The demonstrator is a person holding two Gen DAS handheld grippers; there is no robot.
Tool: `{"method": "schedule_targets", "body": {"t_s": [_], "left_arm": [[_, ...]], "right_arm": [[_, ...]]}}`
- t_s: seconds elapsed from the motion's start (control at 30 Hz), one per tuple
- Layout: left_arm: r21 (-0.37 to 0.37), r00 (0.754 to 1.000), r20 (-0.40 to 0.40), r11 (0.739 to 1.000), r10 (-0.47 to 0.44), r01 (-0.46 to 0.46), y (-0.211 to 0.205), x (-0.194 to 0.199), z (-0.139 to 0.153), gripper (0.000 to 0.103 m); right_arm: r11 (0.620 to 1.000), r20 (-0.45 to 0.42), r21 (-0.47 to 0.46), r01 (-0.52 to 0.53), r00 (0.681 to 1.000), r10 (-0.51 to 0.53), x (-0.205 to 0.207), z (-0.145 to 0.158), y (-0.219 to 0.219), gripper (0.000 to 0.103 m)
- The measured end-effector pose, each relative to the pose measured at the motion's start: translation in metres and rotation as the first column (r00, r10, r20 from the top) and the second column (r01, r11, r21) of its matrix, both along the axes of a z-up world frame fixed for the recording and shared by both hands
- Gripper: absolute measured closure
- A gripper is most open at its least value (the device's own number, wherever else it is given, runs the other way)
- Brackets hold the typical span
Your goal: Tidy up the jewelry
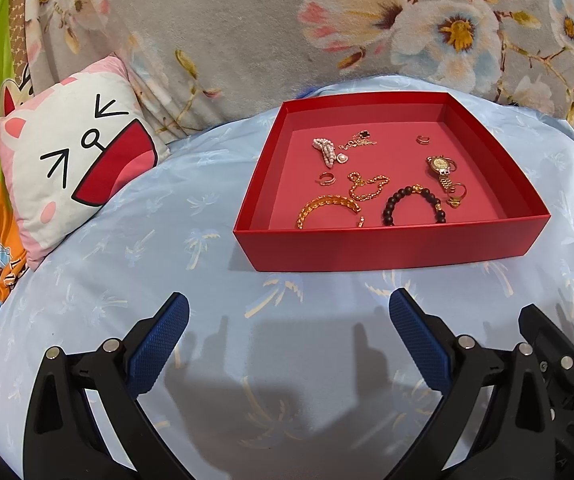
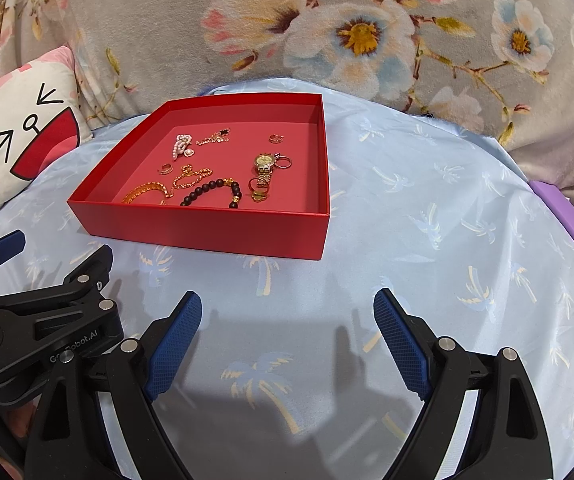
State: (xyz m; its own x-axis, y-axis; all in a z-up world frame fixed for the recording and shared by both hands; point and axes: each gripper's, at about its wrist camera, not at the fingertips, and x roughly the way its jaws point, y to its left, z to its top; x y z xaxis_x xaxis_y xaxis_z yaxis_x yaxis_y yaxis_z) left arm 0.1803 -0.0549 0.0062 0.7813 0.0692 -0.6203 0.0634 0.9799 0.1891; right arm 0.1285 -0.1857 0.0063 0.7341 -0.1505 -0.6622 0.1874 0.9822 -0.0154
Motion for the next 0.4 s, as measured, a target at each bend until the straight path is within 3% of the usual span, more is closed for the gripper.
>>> {"method": "schedule_targets", "body": {"t_s": [0.4], "left_arm": [[0.004, 1.0, -0.001, 1.0, -0.001, 0.001, 0.0011, -0.0009, 0.0007, 0.005]], "right_arm": [[1.0, -0.002, 0.001, 0.001, 1.0, -0.001, 0.0, -0.0003, -0.0007, 0.017]]}}
